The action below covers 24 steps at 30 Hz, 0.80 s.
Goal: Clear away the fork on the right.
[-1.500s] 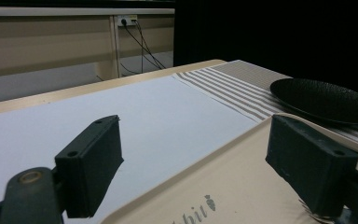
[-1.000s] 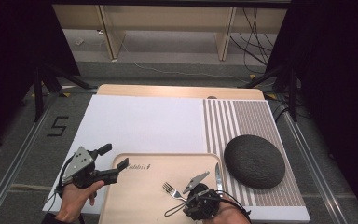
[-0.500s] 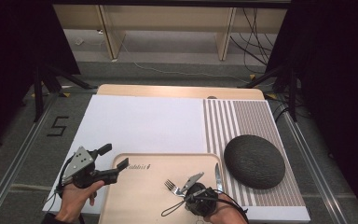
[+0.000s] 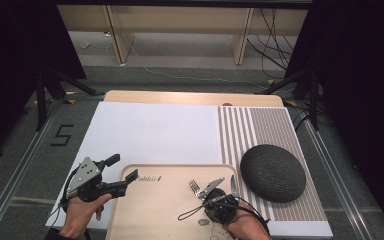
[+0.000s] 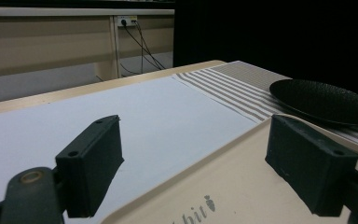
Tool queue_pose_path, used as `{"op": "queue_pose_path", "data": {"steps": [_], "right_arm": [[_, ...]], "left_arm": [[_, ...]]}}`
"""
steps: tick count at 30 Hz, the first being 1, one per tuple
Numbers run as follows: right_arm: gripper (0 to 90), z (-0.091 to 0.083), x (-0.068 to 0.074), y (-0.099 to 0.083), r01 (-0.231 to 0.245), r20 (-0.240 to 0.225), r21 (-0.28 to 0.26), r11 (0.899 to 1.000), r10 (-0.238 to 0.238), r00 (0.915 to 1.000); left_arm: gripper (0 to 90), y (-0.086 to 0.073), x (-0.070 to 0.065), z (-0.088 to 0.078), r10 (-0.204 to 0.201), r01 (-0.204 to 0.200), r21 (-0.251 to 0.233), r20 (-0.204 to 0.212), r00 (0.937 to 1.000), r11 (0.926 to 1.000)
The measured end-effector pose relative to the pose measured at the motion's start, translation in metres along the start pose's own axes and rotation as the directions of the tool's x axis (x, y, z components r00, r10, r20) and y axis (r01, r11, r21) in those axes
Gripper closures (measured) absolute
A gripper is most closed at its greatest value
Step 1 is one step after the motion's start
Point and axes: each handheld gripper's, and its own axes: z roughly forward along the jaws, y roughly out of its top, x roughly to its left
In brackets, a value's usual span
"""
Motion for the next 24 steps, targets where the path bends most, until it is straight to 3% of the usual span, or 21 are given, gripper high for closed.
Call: {"op": "queue_pose_path", "data": {"steps": [13,14,16,24], "right_arm": [[90.0,-0.006,-0.02,-0.009,-0.056,0.022,0.016,0.998,0.056,0.9982],[90.0,-0.006,-0.02,-0.009,-0.084,0.022,0.008,0.996,0.083,0.9963],[90.0,-0.007,-0.025,-0.011,-0.066,0.017,0.012,0.998,0.065,0.9977],[90.0,-0.01,-0.031,-0.015,-0.092,0.029,0.013,0.996,0.092,0.9953]], "left_arm": [[17.6,0.0,0.0,0.0,-0.002,0.002,-0.001,0.001,1.0,1.0],[17.6,0.0,0.0,0.0,-0.001,0.001,-0.001,0.001,1.0,1.0],[17.5,0.0,0.0,0.0,-0.001,0.001,0.0,0.001,1.0,1.0],[17.6,0.0,0.0,0.0,0.001,-0.001,-0.002,0.003,1.0,1.0]]}}
